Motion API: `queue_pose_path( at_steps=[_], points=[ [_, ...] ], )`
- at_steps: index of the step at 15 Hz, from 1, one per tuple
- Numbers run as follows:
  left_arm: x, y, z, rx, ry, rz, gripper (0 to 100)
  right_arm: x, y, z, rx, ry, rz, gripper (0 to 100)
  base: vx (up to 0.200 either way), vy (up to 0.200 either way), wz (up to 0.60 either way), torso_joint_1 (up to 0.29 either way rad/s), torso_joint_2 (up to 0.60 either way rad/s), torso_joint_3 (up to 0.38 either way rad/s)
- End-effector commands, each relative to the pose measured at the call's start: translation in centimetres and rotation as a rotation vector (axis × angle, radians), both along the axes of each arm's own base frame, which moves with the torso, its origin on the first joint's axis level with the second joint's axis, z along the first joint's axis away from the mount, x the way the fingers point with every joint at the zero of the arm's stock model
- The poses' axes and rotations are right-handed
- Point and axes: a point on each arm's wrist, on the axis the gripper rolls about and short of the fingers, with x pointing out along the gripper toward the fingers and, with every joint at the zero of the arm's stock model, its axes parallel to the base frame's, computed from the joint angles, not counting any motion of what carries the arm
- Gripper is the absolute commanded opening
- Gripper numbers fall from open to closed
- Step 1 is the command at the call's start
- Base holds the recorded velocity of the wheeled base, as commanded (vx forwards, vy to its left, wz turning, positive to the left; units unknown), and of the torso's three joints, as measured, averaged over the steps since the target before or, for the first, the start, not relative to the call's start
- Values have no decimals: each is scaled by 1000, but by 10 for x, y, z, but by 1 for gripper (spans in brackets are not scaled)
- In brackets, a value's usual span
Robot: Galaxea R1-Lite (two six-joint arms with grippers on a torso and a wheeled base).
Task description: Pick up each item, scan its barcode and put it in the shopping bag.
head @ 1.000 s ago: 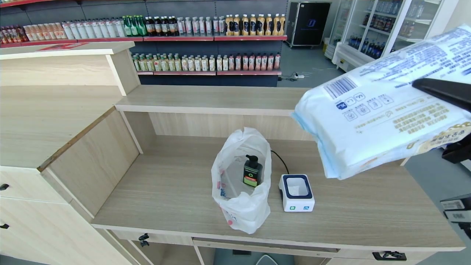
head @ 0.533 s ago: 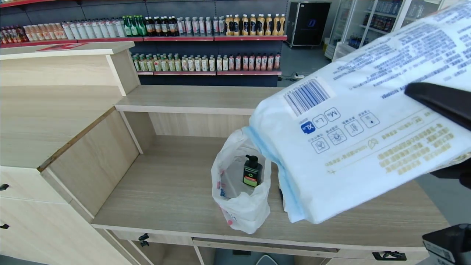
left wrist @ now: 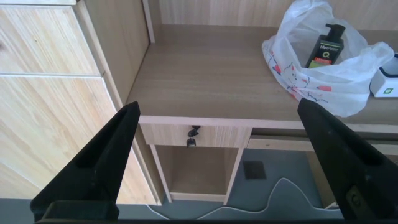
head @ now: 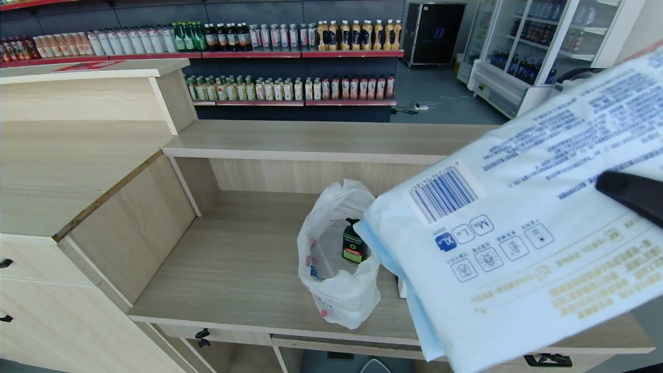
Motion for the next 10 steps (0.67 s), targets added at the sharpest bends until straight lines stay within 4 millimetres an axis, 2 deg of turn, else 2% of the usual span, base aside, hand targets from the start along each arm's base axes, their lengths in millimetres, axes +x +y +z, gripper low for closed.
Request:
queue_pose_path(
  at_steps=[1, 3, 10],
  points=[
    [0, 0, 0, 0, 2, -1, 100, -10, -10, 2, 24, -25, 2, 0, 0, 0, 0, 0, 0, 0],
    [0, 0, 0, 0, 2, 0, 100, -18, -17, -1, 0, -6, 4, 0, 0, 0, 0, 0, 0, 0],
    [0, 0, 0, 0, 2, -1, 100, -23, -21, -8, -43, 18, 6, 0, 0, 0, 0, 0, 0, 0]
  ],
)
